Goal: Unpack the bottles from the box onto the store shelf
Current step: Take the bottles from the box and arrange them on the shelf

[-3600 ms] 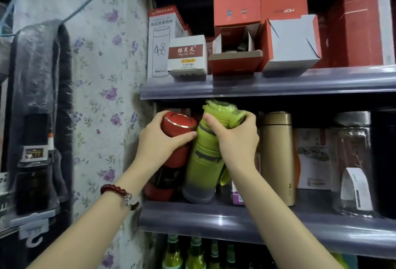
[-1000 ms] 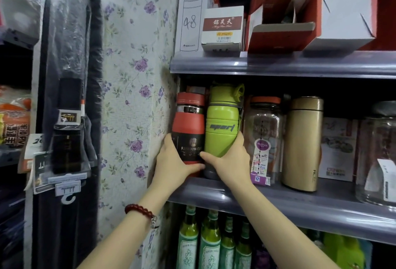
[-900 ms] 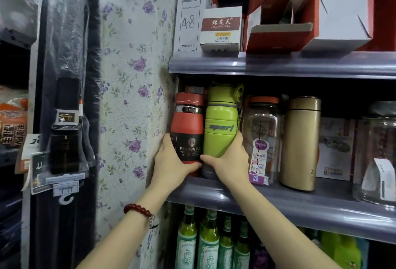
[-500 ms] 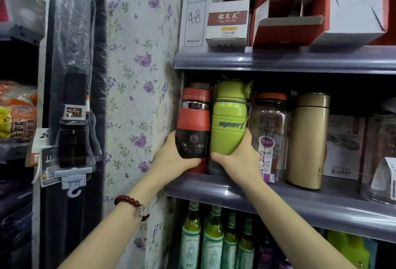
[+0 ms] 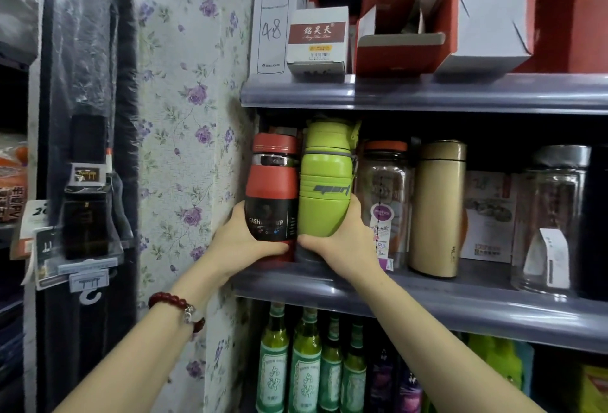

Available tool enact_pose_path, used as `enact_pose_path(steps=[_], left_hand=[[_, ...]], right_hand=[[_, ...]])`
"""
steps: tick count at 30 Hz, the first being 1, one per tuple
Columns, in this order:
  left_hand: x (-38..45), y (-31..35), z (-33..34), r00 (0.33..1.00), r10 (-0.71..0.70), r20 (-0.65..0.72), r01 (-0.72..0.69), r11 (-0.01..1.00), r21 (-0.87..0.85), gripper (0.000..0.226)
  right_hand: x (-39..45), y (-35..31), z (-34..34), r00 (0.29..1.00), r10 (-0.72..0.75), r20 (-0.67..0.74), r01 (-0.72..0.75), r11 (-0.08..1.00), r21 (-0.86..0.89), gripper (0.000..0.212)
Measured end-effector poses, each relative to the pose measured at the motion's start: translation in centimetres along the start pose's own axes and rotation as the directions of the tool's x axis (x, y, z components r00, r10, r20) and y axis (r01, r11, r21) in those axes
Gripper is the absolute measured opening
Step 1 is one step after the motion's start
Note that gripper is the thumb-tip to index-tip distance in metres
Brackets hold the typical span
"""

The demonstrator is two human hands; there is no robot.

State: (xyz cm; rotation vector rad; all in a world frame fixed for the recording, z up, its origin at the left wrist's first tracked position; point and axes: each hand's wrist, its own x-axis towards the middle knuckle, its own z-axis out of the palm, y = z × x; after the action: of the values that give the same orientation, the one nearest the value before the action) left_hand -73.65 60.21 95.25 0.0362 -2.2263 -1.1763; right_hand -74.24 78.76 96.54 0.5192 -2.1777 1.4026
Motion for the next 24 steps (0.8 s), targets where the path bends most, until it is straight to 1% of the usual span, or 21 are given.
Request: enact_pose_path(steps=[3,7,9,11,14,17,19,21,24], left_hand=[[-0.1,0.0,0.1,1.0,-0.013,0.005,0.013,1.0,0.0,0.095],[-1.0,0.6,0.7,0.999,-0.03,-0.042,0.03,1.0,0.006,0.09],[-1.3,0.5,1.1,0.998,-0.014,-0.068,0.016,1.0,0.019,0.085],[-1.3,0.6,1.2,0.995,0.032,-0.099,-0.026,0.998,0.062,0.077],[-1.5,0.7,1.0,0.993,0.071,-0.099,-0.058,0.991,0.121,0.065],[-2.3,0.7,0.9,0.991,0.079,-0.104,-0.061,0.984,0.169,0.061],[-3.4,0.9,1.0,0.984,0.101,-0.145,-0.07,0.977,0.204,0.064],[-4.6,1.5,1.0,0.955,0.181,-0.236,-0.128,0.967,0.222,0.065],[-6.2,3.2,1.2,0.87,0.358,-0.338,-0.286,0.926,0.246,0.051]], right_hand=[[-0.1,0.0,-0.2,1.0,0.0,0.016,0.0,1.0,-0.009,0.098],[-0.2,-0.2,-0.3,0.999,-0.003,0.043,0.003,1.0,-0.001,0.1],[-0.3,-0.2,-0.5,0.998,0.003,0.063,-0.003,1.0,-0.001,0.099],[-0.2,-0.1,-0.7,0.997,0.008,0.07,-0.007,1.0,-0.017,0.097],[0.0,-0.1,-0.8,0.997,0.01,0.071,-0.005,0.998,-0.063,0.095],[-0.2,0.0,-0.9,0.998,0.002,0.064,0.006,0.994,-0.111,0.096],[-0.4,0.1,-1.2,0.998,-0.007,0.067,0.017,0.989,-0.147,0.094],[-0.7,0.3,-1.7,0.997,-0.017,0.077,0.031,0.984,-0.177,0.086],[-1.0,0.5,-2.2,0.997,-0.035,0.072,0.048,0.98,-0.192,0.071]])
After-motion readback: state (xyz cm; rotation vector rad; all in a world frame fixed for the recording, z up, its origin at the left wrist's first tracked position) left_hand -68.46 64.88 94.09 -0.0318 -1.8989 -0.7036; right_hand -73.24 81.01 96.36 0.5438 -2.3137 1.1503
